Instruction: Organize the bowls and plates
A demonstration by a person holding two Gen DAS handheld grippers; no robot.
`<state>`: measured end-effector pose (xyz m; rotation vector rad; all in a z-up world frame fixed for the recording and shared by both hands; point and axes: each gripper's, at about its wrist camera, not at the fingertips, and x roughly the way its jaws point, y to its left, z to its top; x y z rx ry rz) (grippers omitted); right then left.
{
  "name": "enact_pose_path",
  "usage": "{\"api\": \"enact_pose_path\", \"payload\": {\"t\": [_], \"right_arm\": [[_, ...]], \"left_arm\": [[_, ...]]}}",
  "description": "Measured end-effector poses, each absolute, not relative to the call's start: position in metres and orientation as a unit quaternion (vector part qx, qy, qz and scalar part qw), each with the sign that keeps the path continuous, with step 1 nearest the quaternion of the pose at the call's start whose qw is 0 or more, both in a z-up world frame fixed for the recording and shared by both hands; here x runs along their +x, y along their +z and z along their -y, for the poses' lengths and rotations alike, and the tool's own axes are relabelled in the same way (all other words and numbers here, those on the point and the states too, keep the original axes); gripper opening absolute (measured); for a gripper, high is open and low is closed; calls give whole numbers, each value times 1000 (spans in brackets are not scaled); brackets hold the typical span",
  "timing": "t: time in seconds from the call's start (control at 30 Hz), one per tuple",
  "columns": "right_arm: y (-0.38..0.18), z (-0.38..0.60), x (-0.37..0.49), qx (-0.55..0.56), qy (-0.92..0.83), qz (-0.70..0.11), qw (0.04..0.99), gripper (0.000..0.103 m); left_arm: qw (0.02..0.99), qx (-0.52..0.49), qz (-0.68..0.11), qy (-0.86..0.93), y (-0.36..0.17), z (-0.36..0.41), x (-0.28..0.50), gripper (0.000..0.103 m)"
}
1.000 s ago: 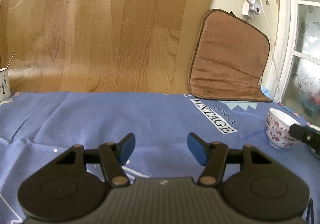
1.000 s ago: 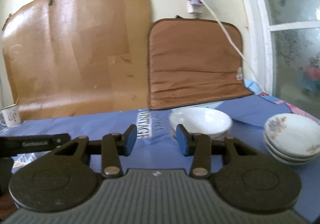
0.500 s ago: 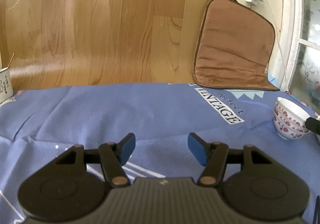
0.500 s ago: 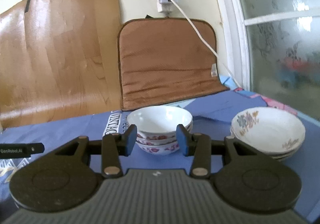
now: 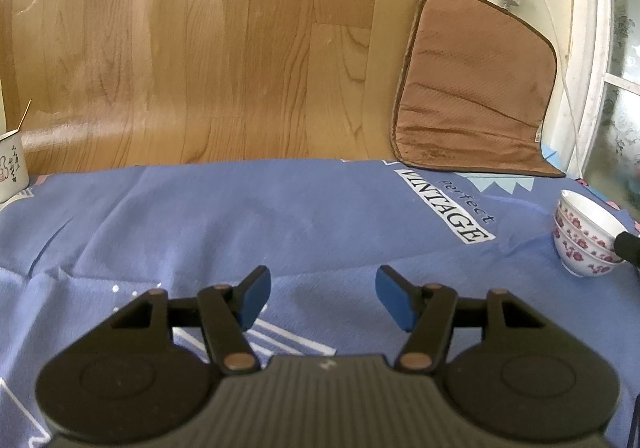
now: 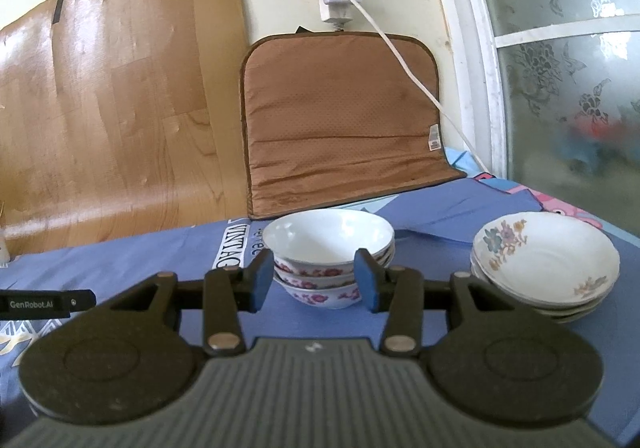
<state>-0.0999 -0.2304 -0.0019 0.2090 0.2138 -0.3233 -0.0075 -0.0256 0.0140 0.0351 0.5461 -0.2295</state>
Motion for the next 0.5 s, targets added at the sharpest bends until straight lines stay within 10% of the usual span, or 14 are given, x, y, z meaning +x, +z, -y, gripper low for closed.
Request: {"api": "enact_pose_path", "payload": {"t": [0.5], "right_arm": [[2, 218, -106, 67, -159, -79, 982, 48]], "left_arm": [[957, 16, -266, -114, 14, 24, -9, 60]]}}
